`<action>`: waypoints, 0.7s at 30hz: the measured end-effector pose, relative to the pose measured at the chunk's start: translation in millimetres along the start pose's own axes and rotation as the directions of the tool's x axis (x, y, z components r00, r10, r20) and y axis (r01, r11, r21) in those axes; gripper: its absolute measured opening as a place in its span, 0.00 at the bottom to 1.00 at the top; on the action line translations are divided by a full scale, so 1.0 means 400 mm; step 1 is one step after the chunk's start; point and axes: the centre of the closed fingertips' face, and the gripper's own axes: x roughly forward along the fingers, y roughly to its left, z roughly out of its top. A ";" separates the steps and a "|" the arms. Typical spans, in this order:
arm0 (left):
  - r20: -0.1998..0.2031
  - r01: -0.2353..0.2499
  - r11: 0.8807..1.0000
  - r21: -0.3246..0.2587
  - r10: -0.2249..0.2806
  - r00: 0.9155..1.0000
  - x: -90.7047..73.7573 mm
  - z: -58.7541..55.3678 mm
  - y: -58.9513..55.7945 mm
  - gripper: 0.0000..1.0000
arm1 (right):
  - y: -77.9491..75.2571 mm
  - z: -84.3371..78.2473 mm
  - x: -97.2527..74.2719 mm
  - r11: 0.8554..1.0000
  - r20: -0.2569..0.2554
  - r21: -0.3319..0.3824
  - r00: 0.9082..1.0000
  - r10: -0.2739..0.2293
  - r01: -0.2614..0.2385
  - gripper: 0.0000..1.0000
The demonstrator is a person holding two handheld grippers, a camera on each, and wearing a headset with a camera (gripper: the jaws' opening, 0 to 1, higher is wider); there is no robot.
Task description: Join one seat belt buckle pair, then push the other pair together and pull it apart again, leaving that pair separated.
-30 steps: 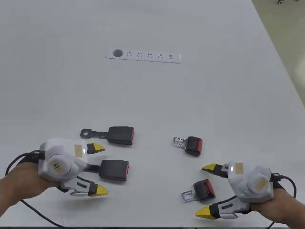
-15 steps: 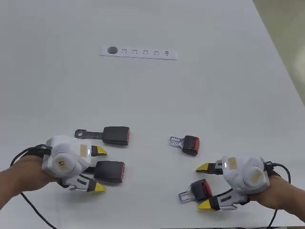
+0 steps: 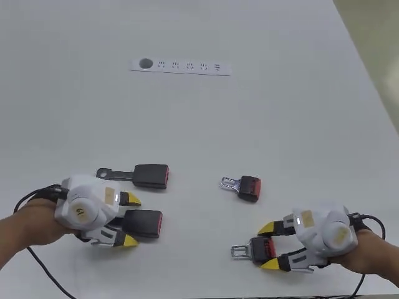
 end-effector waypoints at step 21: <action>-0.012 0.028 0.998 0.055 -0.028 1.000 0.005 0.003 -0.005 0.35 | -0.043 0.019 0.012 0.993 0.111 0.086 0.990 -0.085 0.075 0.35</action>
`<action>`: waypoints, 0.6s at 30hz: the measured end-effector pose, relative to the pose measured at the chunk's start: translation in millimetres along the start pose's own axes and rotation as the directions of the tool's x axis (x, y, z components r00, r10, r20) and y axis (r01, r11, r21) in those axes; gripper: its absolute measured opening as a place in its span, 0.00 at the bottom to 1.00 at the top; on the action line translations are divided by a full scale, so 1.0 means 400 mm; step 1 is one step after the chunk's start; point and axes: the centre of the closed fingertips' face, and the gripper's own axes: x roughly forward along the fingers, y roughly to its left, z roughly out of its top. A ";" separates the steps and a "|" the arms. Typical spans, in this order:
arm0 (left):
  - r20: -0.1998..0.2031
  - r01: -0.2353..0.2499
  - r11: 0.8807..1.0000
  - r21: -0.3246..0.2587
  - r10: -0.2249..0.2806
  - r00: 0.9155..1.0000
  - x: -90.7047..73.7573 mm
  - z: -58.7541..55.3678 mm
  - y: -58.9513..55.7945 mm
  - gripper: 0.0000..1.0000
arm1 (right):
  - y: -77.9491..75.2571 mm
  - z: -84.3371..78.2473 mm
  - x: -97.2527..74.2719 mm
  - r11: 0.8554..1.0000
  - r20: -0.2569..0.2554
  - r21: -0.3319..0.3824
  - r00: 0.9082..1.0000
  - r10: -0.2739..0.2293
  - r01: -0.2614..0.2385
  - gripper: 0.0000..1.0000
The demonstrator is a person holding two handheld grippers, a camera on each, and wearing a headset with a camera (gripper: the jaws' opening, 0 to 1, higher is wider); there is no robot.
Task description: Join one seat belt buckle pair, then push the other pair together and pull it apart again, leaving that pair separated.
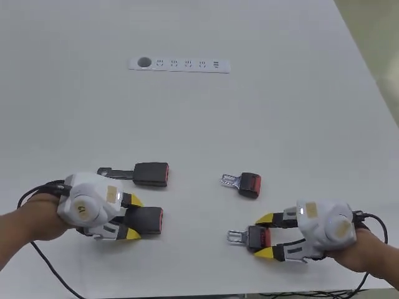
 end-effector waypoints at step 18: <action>-0.001 0.005 1.000 0.000 -0.005 1.000 0.003 -0.001 -0.001 0.35 | -0.020 0.043 0.032 1.000 0.062 0.022 0.998 -0.002 0.001 0.35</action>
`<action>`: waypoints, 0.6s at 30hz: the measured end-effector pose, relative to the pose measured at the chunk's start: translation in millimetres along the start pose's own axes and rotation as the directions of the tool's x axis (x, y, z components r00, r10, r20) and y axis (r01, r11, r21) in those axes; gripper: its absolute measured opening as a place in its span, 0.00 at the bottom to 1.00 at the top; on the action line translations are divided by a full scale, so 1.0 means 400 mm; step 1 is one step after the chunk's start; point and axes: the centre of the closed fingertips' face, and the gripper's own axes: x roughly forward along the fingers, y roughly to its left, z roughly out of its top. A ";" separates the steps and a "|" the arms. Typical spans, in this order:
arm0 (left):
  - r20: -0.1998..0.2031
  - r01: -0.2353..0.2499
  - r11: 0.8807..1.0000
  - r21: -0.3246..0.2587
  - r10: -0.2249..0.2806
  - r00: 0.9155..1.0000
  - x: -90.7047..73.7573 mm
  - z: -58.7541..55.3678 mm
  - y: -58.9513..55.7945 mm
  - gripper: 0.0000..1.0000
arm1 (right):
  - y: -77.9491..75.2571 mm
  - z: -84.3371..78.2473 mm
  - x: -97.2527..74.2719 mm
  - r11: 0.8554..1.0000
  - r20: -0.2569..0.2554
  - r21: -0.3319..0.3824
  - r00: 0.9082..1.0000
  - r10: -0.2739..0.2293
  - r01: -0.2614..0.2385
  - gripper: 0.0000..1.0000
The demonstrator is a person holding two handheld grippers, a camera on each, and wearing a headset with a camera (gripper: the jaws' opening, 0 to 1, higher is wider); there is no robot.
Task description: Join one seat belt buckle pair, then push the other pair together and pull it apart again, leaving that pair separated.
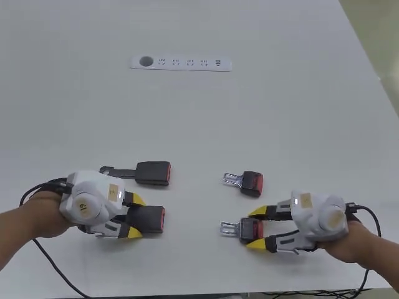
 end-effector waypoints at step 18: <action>0.001 0.004 1.000 -0.017 -0.004 1.000 -0.001 -0.002 0.000 0.35 | 0.002 0.073 0.074 1.000 0.057 -0.007 0.998 0.017 -0.016 0.35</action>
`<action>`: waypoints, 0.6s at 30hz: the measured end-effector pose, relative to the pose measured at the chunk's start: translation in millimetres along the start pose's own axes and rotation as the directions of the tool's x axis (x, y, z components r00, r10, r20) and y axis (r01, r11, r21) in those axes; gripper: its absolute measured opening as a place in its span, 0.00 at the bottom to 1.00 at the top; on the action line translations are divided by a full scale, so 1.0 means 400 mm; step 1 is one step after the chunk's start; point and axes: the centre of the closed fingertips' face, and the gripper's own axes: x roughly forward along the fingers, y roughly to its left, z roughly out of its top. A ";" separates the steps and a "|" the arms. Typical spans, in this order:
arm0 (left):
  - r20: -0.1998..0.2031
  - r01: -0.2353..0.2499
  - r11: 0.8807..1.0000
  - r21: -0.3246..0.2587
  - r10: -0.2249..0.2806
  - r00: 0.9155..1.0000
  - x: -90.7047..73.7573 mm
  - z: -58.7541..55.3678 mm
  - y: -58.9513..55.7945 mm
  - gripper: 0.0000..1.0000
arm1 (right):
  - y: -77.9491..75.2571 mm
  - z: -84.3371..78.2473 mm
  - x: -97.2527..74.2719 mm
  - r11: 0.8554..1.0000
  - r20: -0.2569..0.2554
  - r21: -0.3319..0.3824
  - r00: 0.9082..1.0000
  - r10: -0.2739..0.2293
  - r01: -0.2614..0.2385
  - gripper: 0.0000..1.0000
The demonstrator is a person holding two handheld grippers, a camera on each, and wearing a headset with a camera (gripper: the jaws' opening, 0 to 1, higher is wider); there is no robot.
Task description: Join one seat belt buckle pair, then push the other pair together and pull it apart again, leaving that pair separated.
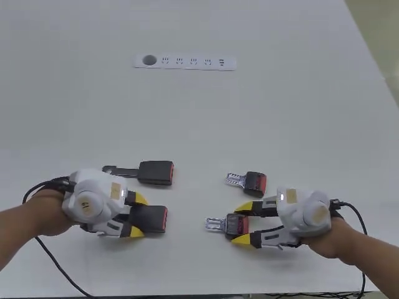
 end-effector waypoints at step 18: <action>-0.004 0.003 1.000 -0.012 -0.003 1.000 -0.001 -0.001 0.002 0.35 | 0.006 0.069 0.075 1.000 0.044 -0.014 0.999 0.028 -0.027 0.35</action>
